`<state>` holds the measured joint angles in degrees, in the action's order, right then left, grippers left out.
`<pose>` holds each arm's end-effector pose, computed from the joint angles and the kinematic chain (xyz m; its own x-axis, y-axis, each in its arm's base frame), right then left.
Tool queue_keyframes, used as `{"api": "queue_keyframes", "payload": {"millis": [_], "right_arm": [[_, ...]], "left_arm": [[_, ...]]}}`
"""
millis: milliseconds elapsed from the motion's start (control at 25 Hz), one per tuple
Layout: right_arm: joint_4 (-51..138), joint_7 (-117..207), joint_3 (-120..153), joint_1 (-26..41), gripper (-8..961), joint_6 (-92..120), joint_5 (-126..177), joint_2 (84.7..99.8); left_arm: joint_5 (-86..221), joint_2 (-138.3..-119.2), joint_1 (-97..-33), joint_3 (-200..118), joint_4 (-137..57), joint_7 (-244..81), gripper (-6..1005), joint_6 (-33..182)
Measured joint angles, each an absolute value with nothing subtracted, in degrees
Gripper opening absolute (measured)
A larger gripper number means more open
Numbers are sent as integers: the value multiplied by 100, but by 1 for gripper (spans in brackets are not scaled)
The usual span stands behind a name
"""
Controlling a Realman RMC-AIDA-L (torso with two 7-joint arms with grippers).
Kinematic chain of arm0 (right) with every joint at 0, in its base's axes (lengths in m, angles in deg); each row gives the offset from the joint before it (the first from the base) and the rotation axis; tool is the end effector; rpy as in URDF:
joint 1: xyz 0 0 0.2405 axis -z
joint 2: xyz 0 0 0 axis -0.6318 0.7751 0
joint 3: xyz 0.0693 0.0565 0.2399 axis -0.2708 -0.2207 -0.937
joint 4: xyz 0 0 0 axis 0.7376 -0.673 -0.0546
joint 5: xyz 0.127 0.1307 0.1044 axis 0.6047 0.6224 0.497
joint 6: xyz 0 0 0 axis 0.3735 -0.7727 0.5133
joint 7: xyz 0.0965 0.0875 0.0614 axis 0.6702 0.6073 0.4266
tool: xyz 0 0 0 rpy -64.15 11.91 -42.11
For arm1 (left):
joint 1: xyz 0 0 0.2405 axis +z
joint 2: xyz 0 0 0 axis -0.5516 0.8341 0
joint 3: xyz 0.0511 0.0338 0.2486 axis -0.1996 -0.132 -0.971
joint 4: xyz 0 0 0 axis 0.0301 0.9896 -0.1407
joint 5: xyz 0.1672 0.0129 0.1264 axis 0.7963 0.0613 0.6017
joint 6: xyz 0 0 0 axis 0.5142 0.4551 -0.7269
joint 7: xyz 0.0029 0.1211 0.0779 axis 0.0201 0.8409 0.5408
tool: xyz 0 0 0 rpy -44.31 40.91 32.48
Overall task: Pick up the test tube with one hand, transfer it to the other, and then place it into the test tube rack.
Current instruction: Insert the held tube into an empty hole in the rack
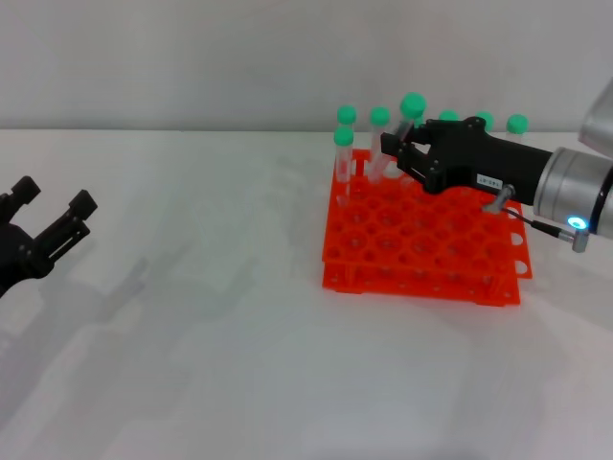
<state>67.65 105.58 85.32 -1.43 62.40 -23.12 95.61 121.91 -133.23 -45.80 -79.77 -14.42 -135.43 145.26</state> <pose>0.1791 0.4210 -0.0280 0.7733 -0.0836 -0.6284 -0.4213 -0.8085 -0.4108 -0.3463 0.2833 0.0443 0.5476 0.0366 0.8359 0.7615 -0.4357 -0.4798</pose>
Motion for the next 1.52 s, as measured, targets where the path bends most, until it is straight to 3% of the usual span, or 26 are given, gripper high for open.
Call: {"api": "queue_keyframes", "payload": {"millis": [1520], "right_arm": [[6675,10423,9827,-777,307,4471,-1561,9574]], "left_arm": [[12200,-13329,-4471,-8013,-1713,-13331,893,14612]]}}
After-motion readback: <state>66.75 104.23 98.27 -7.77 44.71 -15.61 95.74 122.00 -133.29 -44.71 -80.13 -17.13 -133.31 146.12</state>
